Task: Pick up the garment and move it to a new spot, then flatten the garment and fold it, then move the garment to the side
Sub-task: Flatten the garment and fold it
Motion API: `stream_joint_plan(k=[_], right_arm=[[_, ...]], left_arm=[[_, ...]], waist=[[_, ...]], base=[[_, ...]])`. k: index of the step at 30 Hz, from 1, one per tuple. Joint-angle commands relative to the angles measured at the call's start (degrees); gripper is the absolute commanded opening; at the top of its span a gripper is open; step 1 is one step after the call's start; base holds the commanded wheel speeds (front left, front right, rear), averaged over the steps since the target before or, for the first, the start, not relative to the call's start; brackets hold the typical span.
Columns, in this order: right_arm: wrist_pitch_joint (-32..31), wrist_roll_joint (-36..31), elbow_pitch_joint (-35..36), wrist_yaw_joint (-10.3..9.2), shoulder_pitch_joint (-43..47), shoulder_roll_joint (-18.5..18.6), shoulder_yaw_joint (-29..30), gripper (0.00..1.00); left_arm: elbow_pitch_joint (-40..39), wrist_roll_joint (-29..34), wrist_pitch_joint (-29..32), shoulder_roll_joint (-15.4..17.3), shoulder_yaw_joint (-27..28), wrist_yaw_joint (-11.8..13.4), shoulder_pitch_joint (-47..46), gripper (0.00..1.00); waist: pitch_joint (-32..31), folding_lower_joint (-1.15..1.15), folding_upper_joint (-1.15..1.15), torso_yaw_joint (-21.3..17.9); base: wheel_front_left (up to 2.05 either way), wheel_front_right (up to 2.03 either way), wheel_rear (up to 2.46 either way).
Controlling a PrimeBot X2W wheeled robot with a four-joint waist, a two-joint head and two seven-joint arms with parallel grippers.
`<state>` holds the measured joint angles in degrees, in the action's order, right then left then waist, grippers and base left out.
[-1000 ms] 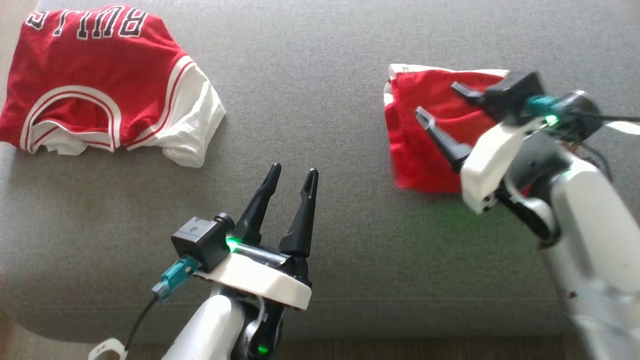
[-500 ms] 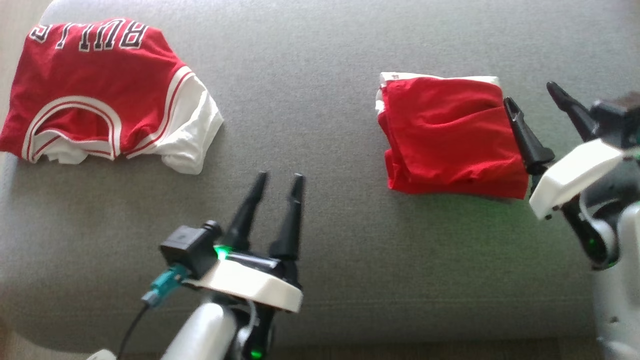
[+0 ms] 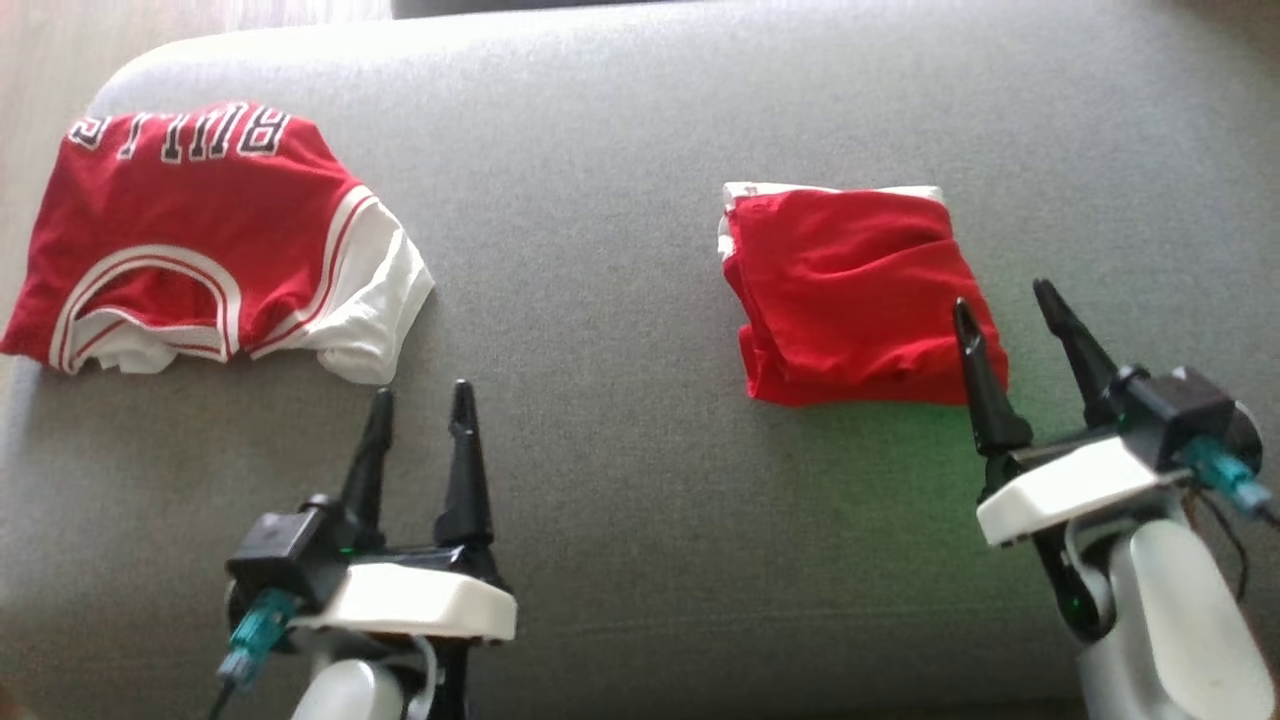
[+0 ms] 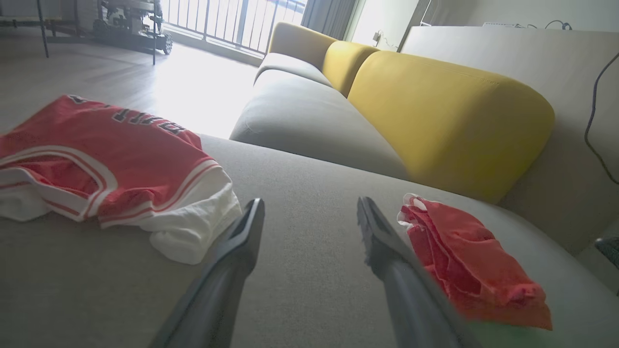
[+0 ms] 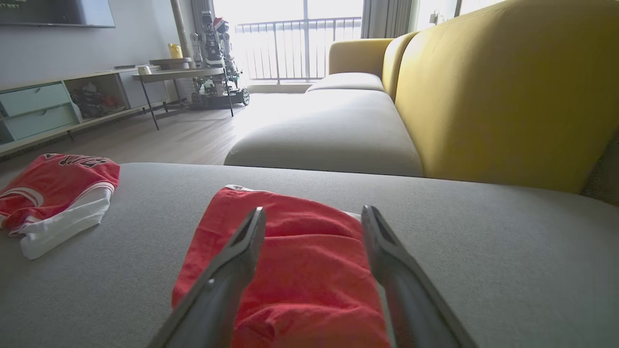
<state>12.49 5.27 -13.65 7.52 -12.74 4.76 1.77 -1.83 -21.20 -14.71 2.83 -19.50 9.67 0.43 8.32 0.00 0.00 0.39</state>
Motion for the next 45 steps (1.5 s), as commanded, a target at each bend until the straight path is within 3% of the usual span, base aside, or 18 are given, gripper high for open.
stream_joint_plan(k=[1, 10, 22, 32, 45], right_arm=[[0.8, -0.3, 1.6, -0.03, -0.5, -0.4, -1.0, 1.0], [2.5, -1.4, 4.2, -0.03, 4.6, -1.8, -2.0, 1.0], [2.5, 0.3, 7.2, -0.03, 12.2, -1.9, -2.4, 1.0], [2.5, 1.6, 5.3, -0.03, 13.4, -1.9, -1.7, 1.0], [2.5, 2.0, 5.2, -0.03, 13.7, -1.9, -1.7, 1.0]], left_arm=[[-2.4, 0.7, -0.3, 0.0, 2.2, 0.5, -1.0, 1.0], [-4.6, 6.1, -0.3, 0.0, 6.2, 1.6, 3.2, 1.0], [-3.6, 13.4, -0.3, 0.0, 7.6, -0.8, 6.3, 1.0], [-1.5, 15.1, -0.3, 0.0, 8.0, -2.3, 7.9, 1.0], [-1.0, 14.9, -0.3, 0.0, 7.7, -1.9, 8.1, 1.0]], waist=[[-0.5, 0.0, 0.0, -0.2], [-3.4, 0.0, 0.0, 0.4], [-7.2, 0.0, 0.0, 2.5], [-8.5, 0.0, 0.0, 2.2], [-8.1, 0.0, 0.0, 1.4]], base=[[0.0, 0.0, 0.0], [0.0, 0.0, 0.0], [0.0, 0.0, 0.0], [0.0, 0.0, 0.0], [0.0, 0.0, 0.0]])
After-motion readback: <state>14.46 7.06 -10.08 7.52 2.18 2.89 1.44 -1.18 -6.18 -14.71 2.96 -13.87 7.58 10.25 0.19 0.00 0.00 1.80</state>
